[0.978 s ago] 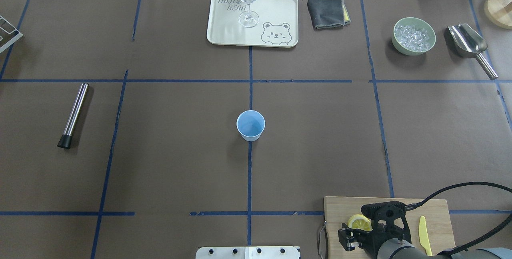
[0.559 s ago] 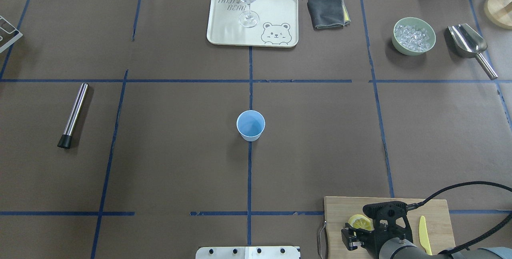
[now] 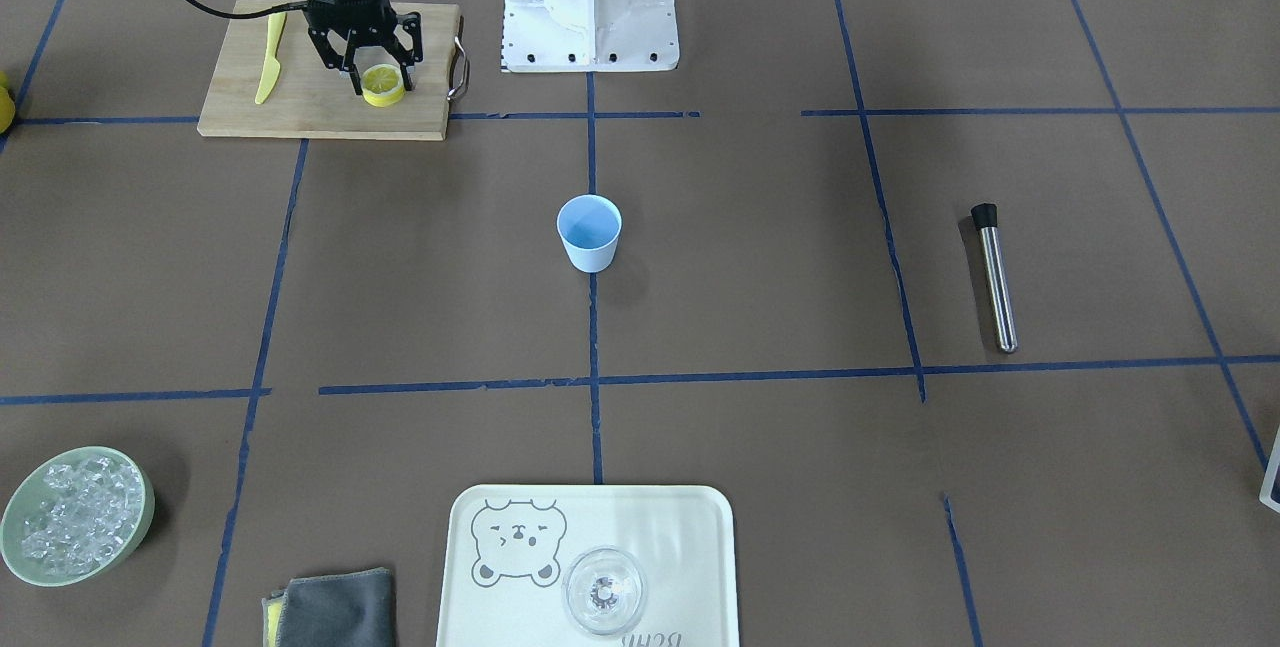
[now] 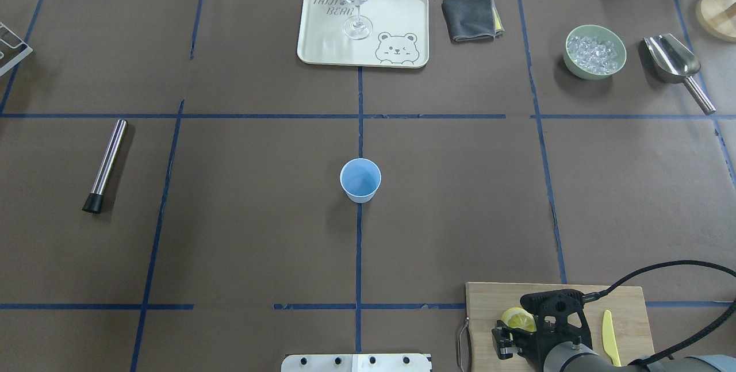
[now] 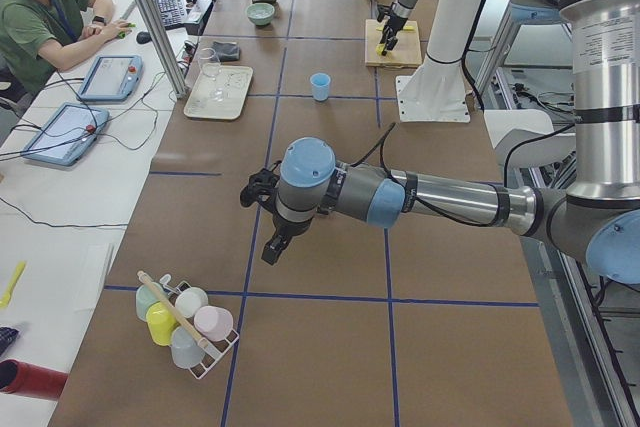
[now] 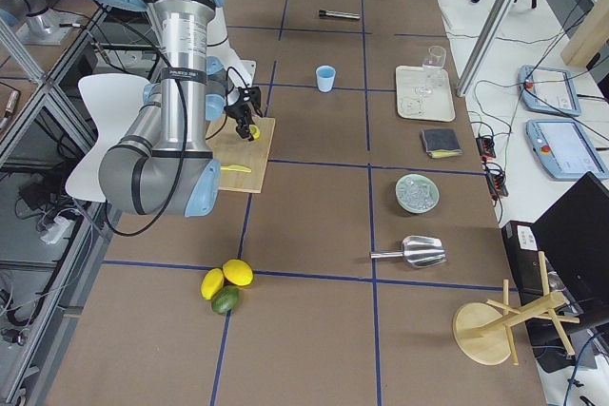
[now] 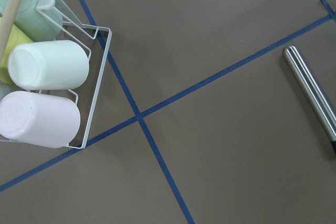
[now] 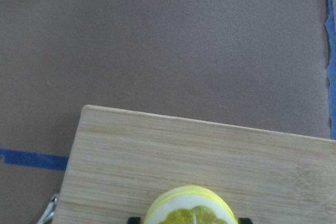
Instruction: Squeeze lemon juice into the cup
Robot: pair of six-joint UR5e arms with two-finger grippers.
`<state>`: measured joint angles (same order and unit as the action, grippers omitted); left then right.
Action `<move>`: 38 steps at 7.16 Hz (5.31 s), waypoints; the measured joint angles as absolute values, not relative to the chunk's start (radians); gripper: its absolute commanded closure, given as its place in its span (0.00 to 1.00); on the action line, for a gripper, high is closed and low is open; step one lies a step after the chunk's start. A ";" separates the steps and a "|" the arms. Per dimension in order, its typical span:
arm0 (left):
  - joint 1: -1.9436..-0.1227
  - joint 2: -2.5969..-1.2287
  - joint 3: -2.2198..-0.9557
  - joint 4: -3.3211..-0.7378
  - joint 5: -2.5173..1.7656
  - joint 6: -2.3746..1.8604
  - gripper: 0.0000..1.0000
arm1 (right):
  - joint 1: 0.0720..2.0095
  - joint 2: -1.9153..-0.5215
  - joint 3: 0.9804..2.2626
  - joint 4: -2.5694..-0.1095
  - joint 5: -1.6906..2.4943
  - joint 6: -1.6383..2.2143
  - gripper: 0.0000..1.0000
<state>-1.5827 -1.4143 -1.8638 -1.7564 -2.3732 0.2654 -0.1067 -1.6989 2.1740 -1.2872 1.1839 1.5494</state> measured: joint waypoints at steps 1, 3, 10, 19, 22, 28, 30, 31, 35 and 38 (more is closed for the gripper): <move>-1.583 -1.414 -1.864 -1.756 -2.373 0.265 0.00 | -0.106 -1.697 2.174 -1.287 1.185 1.549 0.91; -1.582 -1.415 -1.864 -1.757 -2.373 0.265 0.00 | -0.104 -1.696 2.177 -1.287 1.186 1.549 1.00; -1.582 -1.418 -1.863 -1.758 -2.373 0.265 0.00 | -0.051 -1.695 2.239 -1.296 1.187 1.548 1.00; -1.582 -1.422 -1.861 -1.757 -2.373 0.265 0.00 | 0.177 -1.141 2.223 -1.831 1.381 1.487 1.00; -1.581 -1.422 -1.855 -1.756 -2.372 0.265 0.00 | 0.289 -0.964 2.087 -1.860 1.442 1.419 1.00; -1.581 -1.421 -1.850 -1.756 -2.372 0.265 0.00 | 0.374 -0.737 1.737 -1.751 1.473 1.372 1.00; -1.582 -1.418 -1.850 -1.756 -2.372 0.265 0.00 | 0.374 -0.732 1.707 -1.737 1.484 1.371 0.93; -1.582 -1.417 -1.850 -1.756 -2.373 0.265 0.00 | 0.374 -0.734 1.704 -1.736 1.495 1.370 0.29; -1.582 -1.415 -1.849 -1.756 -2.372 0.265 0.00 | 0.376 -0.738 1.704 -1.735 1.503 1.318 0.00; -1.581 -1.414 -1.845 -1.754 -2.371 0.265 0.00 | 0.414 -0.738 1.722 -1.736 1.550 1.271 0.00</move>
